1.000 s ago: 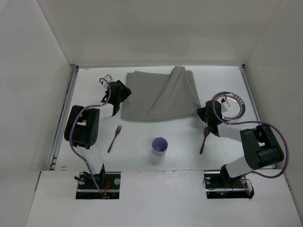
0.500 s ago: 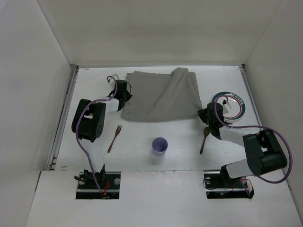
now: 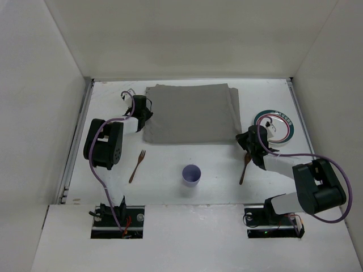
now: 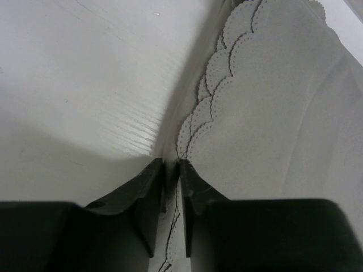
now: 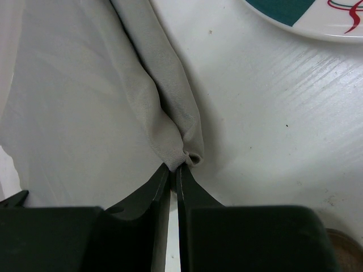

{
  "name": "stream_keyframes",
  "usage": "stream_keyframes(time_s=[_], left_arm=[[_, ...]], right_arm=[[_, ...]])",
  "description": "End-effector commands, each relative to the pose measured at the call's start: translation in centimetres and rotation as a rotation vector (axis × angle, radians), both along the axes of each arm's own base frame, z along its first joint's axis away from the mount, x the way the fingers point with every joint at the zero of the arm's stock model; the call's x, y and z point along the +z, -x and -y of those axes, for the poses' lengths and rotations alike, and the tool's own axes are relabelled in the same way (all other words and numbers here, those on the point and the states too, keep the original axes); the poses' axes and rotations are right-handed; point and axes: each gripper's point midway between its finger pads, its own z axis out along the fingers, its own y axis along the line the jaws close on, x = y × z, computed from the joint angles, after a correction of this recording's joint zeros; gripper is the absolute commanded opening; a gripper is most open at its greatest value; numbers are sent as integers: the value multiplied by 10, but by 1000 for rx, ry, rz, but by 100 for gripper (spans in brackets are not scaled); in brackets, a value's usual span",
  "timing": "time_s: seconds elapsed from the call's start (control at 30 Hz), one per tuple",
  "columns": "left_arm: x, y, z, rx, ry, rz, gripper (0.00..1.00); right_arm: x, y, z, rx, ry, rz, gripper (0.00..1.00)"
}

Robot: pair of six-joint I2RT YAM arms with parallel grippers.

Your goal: Set the dinner table for one person

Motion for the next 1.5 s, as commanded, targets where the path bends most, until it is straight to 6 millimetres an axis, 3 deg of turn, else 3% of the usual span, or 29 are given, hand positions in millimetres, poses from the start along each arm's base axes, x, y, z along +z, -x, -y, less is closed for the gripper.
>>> stream_keyframes(time_s=[0.0, 0.13, 0.27, 0.37, 0.47, 0.53, 0.63, 0.83, 0.93, 1.0, 1.23, 1.47], left_arm=[[36, -6, -8, 30, -3, 66, 20], [45, 12, -15, 62, -1, 76, 35], [72, 46, -26, 120, -40, 131, 39], [83, 77, -30, 141, -97, 145, 39], [81, 114, -17, 103, -113, 113, 41], [78, 138, -4, 63, -105, 95, 41], [70, 168, -3, 55, -114, 72, 37], [43, 223, 4, -33, -70, -53, 11], [18, 246, 14, -74, -26, -141, 4], [-5, 257, 10, -58, -29, -202, 2], [-38, 268, -2, -18, -40, -299, 3], [-39, 282, -35, 106, -65, -331, 5]], right_arm=[[0, 4, 3, 13, 25, 5, 13], [-2, 12, 5, 17, 30, 3, 18], [12, 15, 7, 30, 45, 41, 28], [24, 17, 0, 56, 57, 66, 42], [35, 19, -5, 79, 91, 91, 55], [40, 22, -10, 93, 102, 110, 58], [44, 25, -21, 126, 124, 136, 58], [56, 28, -38, 173, 173, 175, 58], [62, 26, -41, 178, 185, 195, 58], [63, 25, -42, 181, 182, 209, 58], [64, 29, -47, 217, 168, 223, 60], [64, 31, -47, 216, 160, 230, 61]])
